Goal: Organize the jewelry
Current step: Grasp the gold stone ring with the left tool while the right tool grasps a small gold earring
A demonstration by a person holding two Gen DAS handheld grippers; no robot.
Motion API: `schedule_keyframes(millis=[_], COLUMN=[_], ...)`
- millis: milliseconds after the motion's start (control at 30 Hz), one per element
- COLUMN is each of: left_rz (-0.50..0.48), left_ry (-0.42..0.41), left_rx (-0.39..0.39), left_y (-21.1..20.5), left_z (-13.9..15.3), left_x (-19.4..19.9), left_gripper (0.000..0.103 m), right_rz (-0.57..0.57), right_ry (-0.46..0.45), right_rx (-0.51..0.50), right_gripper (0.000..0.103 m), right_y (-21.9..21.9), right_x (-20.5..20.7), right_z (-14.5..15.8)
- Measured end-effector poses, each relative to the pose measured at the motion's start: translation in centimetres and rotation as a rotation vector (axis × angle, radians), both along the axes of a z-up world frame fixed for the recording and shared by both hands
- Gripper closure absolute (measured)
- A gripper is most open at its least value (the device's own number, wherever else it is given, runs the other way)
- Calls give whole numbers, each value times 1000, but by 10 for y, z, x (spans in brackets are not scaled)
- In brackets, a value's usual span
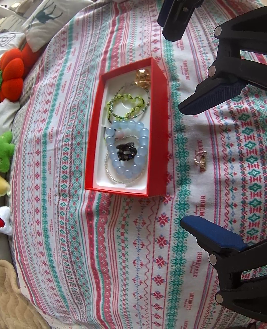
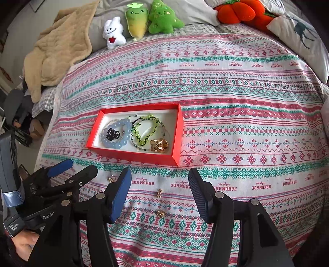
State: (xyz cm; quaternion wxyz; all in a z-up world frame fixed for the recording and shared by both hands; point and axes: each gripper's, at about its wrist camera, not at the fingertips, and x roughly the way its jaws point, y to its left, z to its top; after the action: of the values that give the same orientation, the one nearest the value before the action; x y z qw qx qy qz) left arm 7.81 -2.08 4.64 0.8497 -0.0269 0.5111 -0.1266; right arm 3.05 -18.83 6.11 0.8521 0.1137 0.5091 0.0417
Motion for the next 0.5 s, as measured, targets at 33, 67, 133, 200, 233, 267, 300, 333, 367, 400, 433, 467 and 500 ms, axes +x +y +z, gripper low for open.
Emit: schedule_keyframes(millis=[33,67,133,200,233,267,300,333,367,400,433,467,500], left_rz=[1,1,-2,-4,-5,-6,-7,-9,-10,-11,-10,-10,-9], left_ry=[9,17,29,41,47,55,64,76,90,105,119,130,140], left_rx=[5,12,25,35,39,43,46,50,55,61,65,69,74], left_y=[2,3,6,10,11,13,15,16,17,18,20,21,21], left_z=[-2,-4,-8,-12,-14,-16,-18,-21,-23,-27,-29,-32,-35], left_x=[-2,-5,-8,-12,-13,-14,-15,-15,-15,-15,-15,-15,-14], left_gripper=[18,18,17,17,17,17,17,17,17,17,17,17,17], right_rz=[1,3,6,8,9,10,9,11,13,14,13,11,9], right_ry=[5,12,29,50,61,75,89,104,117,132,148,166,184], right_rx=[-3,-7,-19,-24,-24,-24,-26,-28,-26,-19,-9,1,11], right_gripper=[42,42,42,42,42,42,42,42,42,42,42,42,42], right_y=[0,0,1,0,0,0,0,1,1,2,2,2,1], right_x=[-2,-3,-6,-7,-9,-10,-10,-11,-11,-11,-11,-11,-10], right_z=[-1,-3,-7,-13,-16,-20,-23,-27,-31,-34,-39,-43,-47])
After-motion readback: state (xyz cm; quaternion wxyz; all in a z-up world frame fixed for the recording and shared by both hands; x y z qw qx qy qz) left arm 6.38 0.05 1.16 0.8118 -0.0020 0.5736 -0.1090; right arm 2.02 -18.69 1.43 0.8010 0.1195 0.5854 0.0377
